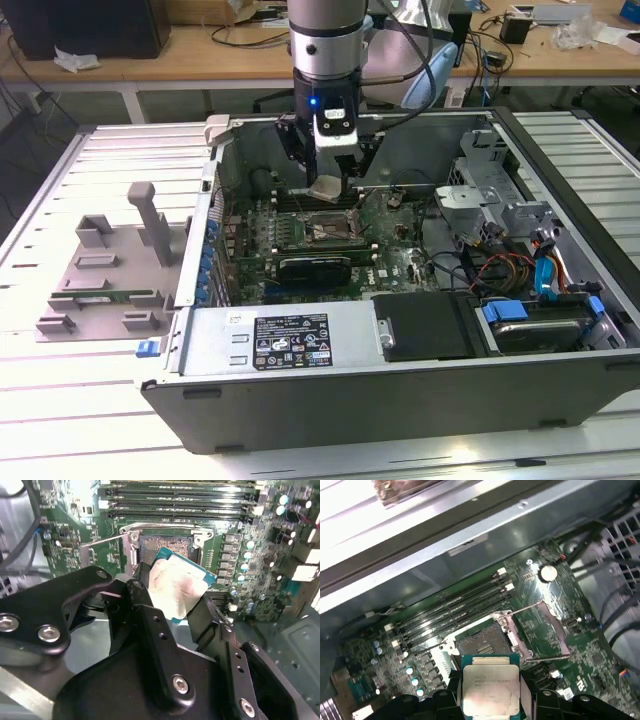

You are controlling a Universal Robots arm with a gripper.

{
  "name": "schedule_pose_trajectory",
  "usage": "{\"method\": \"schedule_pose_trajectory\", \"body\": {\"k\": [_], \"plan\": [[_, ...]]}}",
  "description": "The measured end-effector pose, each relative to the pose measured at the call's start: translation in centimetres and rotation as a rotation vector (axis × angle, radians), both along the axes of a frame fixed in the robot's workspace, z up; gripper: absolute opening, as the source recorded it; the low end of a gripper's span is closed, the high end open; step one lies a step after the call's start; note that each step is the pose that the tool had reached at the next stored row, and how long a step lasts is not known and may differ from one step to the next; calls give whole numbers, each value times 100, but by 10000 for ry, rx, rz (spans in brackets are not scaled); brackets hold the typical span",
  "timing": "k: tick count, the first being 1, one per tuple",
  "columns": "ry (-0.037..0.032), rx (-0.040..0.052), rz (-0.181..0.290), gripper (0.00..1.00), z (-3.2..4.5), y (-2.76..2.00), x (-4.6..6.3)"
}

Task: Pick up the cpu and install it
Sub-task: 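Place the cpu into insertion slot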

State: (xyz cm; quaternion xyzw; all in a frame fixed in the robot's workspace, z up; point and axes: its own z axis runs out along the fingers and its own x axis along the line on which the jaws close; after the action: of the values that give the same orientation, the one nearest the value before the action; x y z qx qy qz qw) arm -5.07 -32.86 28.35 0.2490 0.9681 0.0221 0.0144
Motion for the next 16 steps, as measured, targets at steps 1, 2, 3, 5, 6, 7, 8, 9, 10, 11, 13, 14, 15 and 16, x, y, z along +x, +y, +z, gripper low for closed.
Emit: {"method": "schedule_pose_trajectory", "body": {"k": [1, 2, 3, 5, 6, 7, 8, 9, 10, 11, 13, 14, 15, 16], "plan": [[0, 0, -342, 55, -1, 0, 0], [0, 0, -704, 55, -2, 0, 0], [0, 0, -1016, 55, -3, 0, 0], [-1, 1, -1873, 55, -7, 0, 0], [0, 0, -2251, 55, -8, 0, 0], [0, 1, -2419, 55, -8, 0, 0], [0, 0, -2592, 55, -9, 0, 0], [0, 0, -2899, 55, -10, 0, 0], [0, 0, -3404, 55, -12, 0, 0], [0, 1, -3731, 55, -13, 0, 0], [0, 0, -4369, 55, -15, 0, 0], [0, 0, -4756, 55, -16, 0, 0], [0, 0, -4997, 55, -17, 0, 0], [0, 0, -5230, 55, -17, 0, 0]]}}
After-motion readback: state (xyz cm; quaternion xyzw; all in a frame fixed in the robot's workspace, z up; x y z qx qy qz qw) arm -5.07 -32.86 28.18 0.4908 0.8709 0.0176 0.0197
